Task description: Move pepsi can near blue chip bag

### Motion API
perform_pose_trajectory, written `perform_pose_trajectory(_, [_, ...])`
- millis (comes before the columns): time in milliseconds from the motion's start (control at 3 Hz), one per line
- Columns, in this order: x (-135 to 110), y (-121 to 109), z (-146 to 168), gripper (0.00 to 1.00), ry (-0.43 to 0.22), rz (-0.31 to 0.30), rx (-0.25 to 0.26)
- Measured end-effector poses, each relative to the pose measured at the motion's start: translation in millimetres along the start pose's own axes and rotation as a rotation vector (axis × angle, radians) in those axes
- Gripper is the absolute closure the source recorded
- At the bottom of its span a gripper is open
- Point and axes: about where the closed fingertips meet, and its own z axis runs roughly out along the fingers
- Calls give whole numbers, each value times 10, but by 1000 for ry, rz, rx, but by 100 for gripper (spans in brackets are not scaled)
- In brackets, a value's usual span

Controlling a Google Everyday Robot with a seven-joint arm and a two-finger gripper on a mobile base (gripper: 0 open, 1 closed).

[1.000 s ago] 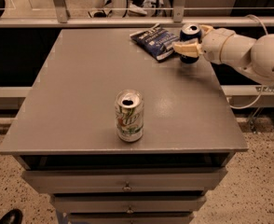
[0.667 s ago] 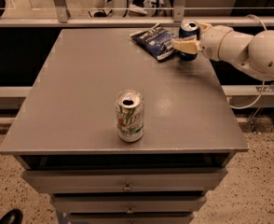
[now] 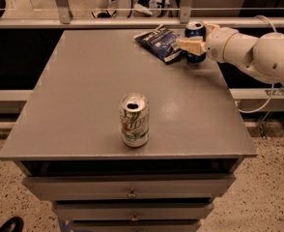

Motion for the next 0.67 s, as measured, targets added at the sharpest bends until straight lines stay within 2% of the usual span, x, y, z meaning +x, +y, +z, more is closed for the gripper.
perform_pose_trajectory(333, [23,19,39,0,-3,13,-2])
perform_pose_trajectory(667, [30,86,44,0,2,33,-4])
